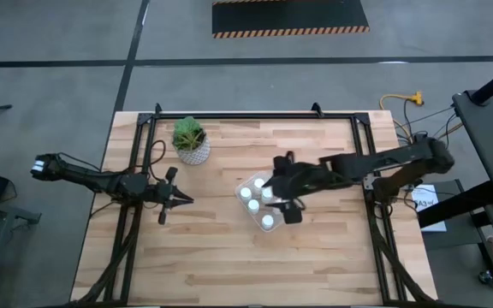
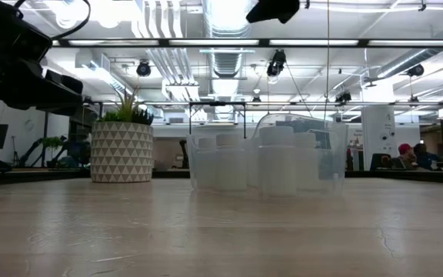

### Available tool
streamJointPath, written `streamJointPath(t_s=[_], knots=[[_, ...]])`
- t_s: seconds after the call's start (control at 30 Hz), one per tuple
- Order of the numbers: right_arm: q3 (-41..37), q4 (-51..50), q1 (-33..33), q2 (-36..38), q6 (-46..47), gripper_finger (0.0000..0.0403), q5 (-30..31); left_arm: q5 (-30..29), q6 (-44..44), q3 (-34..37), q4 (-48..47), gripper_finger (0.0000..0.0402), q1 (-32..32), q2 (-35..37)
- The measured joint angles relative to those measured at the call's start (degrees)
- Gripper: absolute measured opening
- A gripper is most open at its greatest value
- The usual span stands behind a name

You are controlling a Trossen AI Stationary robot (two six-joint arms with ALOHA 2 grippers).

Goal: Pick and place pill bottles into a basket
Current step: Return to Home Position

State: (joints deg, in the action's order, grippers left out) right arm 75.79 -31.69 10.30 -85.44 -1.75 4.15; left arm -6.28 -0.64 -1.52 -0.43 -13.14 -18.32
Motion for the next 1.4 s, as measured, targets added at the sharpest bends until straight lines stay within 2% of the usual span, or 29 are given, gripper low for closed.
streamJointPath(t_s=[0.3,0.57,0.7,1.1,1.4], knots=[[-24.2,23.7,0.0,18.0,-1.6,0.0227,2.1,0.0,-0.2,-0.2,-0.3,0.0008,0.0,3.2],[-38.3,33.4,0.1,32.7,-3.4,0.0191,2.1,-0.1,-1.8,-0.5,-0.3,0.0008,0.0,7.7],[-42.8,34.1,0.1,39.3,-4.7,0.0159,2.0,-0.1,-2.6,-0.5,-0.2,0.0008,0.0,9.4],[-51.8,33.8,0.1,54.8,-5.4,0.0022,1.9,0.0,-4.6,-0.5,-0.2,0.0008,0.0,12.8],[-57.4,34.0,0.1,60.2,-7.3,0.0009,1.9,0.0,-4.8,-0.5,-1.4,0.0008,0.0,12.9]])
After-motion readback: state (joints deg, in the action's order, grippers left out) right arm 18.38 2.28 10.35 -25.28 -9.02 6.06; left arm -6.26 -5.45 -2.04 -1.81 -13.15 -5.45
